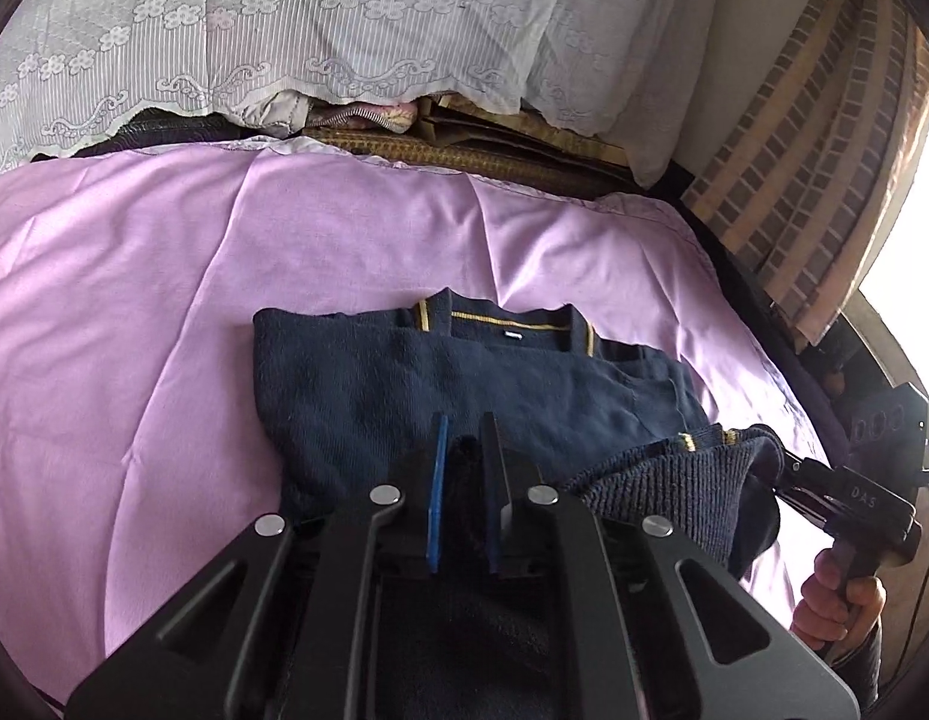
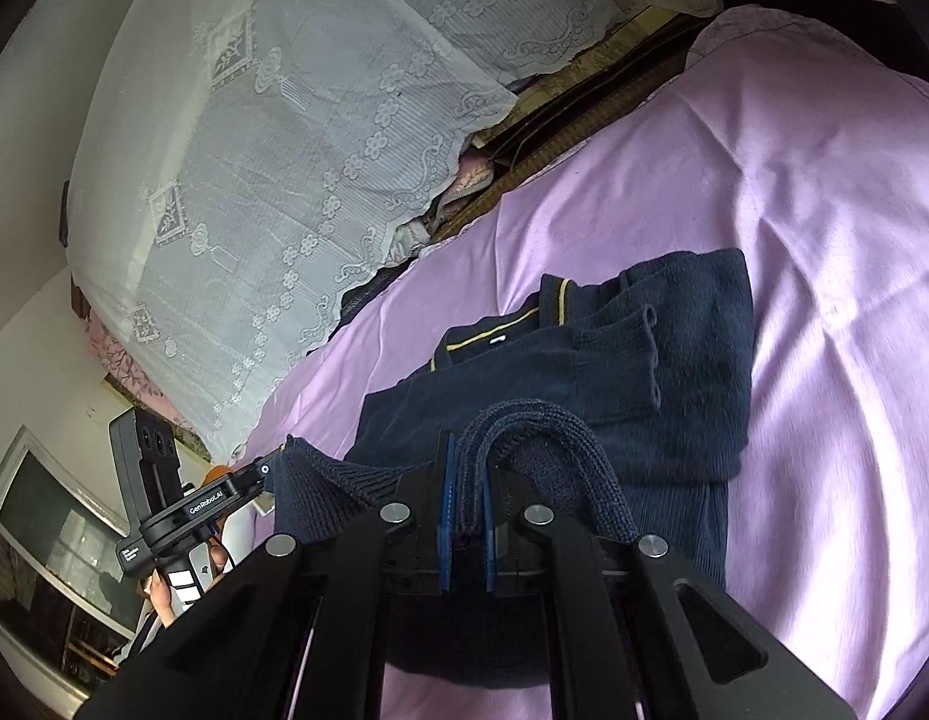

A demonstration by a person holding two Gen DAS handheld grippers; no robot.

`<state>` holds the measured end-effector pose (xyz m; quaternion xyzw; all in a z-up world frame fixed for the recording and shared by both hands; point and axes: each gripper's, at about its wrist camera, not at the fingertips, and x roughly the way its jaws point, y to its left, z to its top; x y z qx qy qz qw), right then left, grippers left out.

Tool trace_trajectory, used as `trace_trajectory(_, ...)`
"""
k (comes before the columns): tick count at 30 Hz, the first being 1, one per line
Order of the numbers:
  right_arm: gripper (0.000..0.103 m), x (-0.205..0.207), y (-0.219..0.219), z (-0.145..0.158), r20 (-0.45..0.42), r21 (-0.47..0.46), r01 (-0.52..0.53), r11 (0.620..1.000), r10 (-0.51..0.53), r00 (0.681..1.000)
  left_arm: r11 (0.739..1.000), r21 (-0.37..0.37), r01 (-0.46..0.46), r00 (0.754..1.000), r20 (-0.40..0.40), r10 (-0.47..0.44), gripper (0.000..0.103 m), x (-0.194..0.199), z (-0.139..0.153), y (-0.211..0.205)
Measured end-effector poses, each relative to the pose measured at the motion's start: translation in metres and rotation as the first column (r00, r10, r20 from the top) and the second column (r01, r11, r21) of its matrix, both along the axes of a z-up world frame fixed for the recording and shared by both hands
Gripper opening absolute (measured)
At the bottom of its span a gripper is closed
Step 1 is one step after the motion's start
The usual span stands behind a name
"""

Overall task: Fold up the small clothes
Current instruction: 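Lift the hem with both tools and fold it toward the collar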

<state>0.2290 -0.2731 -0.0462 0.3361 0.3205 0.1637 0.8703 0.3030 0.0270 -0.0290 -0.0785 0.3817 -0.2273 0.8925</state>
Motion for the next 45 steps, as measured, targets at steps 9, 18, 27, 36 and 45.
trace_trajectory(9, 0.008, 0.028, -0.006, -0.014, -0.04, 0.012, 0.013, 1.0, -0.013, 0.999, 0.996, -0.09, -0.014, 0.995, -0.099, 0.005, 0.009, 0.032, -0.03, 0.012)
trace_trajectory(18, 0.008, 0.063, -0.009, -0.003, -0.024, 0.029, 0.031, 0.999, -0.03, 0.999, 0.995, -0.06, -0.078, 0.996, -0.059, 0.074, 0.006, 0.068, -0.006, 0.007)
trace_trajectory(27, 0.008, 0.114, -0.021, -0.036, -0.113, 0.088, 0.098, 0.991, -0.088, 0.99, 0.987, 0.036, -0.156, 0.987, -0.024, 0.157, 0.005, 0.105, 0.0, -0.005)
trace_trajectory(36, 0.009, 0.12, -0.025, -0.05, -0.135, 0.104, 0.103, 0.989, -0.089, 0.987, 0.989, 0.03, -0.148, 0.984, -0.096, 0.15, 0.005, 0.108, -0.037, -0.006)
trace_trajectory(45, 0.04, 0.092, -0.049, -0.029, -0.084, 0.152, 0.136, 0.979, -0.124, 0.989, 0.99, -0.091, -0.106, 0.976, -0.199, 0.086, 0.039, 0.11, -0.04, 0.011)
